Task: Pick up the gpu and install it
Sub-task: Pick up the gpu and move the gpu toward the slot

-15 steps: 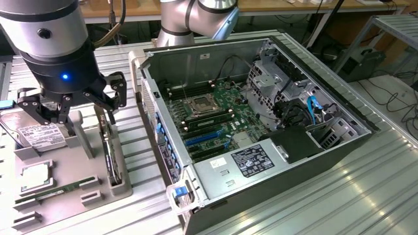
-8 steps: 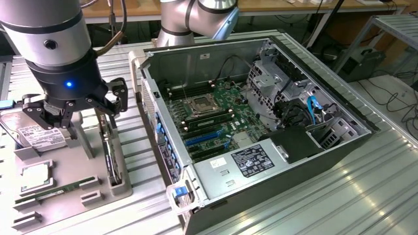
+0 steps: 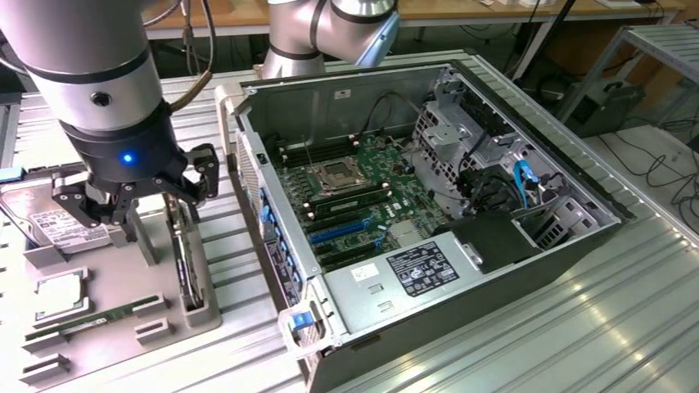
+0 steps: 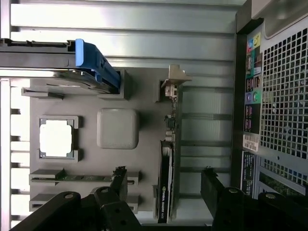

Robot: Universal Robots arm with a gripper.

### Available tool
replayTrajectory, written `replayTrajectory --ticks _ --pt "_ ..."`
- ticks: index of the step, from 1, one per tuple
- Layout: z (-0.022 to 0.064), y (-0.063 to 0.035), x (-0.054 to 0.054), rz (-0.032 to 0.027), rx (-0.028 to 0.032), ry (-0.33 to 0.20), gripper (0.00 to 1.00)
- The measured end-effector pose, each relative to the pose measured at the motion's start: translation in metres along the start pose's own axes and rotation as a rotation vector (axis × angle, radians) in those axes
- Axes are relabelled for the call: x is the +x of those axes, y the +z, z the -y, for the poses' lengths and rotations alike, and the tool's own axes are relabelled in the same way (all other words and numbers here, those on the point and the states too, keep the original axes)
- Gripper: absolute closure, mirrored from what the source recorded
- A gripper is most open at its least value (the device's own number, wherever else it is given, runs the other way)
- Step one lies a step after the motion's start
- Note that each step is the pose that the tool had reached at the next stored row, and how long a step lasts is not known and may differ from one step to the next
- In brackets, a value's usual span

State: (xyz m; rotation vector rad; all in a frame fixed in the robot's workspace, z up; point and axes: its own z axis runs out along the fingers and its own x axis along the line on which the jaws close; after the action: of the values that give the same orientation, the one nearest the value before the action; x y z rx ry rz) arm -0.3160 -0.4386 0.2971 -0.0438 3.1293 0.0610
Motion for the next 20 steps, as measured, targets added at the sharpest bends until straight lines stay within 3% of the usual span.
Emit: replayTrajectory --ticks 13,20 --pt "0.0049 0.0242 -0.001 -0.0003 0.0000 0.001 0.28" --pt "0.0054 0.0361 -0.001 0.0012 0.0005 0.038 0.28"
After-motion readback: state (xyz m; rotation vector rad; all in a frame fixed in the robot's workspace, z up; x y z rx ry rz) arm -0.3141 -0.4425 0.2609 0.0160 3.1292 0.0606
